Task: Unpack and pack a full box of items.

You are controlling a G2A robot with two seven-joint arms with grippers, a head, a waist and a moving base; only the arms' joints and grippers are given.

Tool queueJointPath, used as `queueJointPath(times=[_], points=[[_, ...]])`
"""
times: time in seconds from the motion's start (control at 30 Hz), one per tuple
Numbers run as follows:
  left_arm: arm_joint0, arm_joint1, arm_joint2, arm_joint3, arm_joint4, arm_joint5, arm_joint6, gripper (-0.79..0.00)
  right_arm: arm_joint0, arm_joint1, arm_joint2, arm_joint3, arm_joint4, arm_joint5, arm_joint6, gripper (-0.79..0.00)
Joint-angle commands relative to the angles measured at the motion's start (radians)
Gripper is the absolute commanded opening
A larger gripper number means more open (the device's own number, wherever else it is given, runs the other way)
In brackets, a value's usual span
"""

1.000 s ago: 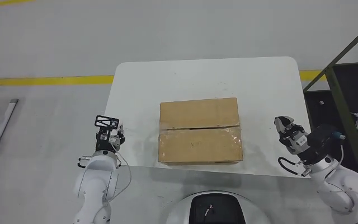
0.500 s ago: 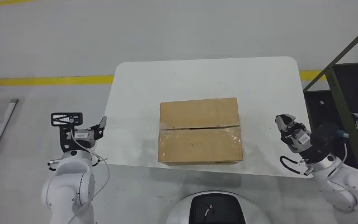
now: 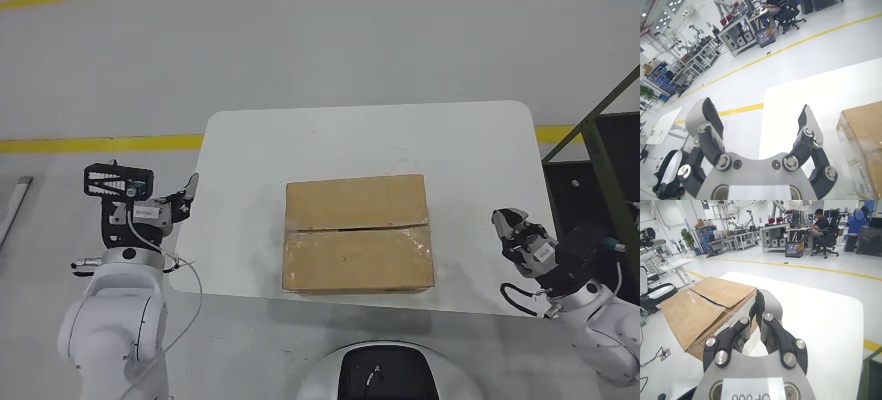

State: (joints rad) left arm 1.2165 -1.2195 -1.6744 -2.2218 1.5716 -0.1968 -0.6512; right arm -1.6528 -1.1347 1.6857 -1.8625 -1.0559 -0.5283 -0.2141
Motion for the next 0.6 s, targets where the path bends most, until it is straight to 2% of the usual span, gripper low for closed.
queueJointPath(times=[0.0, 0.1, 0.33, 0.43, 0.57], points=[[-0.025, -0.002, 0.067, -0.003, -0.027, -0.028, 0.006, 0.0, -0.003, 0.0, 0.004, -0.002, 0.0, 0.0, -0.002, -0.785], [-0.068, -0.008, 0.205, 0.013, -0.061, -0.063, 0.01, 0.0, -0.01, 0.0, 0.008, -0.002, -0.005, -0.004, -0.006, -0.785], [-0.177, -0.044, 0.576, 0.158, -0.101, -0.078, 0.034, 0.0, -0.024, 0.001, 0.028, 0.004, -0.022, 0.0, -0.023, -0.785], [-0.22, -0.061, 0.686, 0.222, -0.097, -0.09, 0.023, 0.0, -0.031, 0.0, 0.04, 0.011, -0.02, 0.01, -0.034, -0.785], [-0.263, -0.073, 0.778, 0.292, -0.028, -0.133, -0.033, 0.0, -0.042, 0.001, 0.055, 0.017, -0.019, 0.011, -0.038, -0.785]])
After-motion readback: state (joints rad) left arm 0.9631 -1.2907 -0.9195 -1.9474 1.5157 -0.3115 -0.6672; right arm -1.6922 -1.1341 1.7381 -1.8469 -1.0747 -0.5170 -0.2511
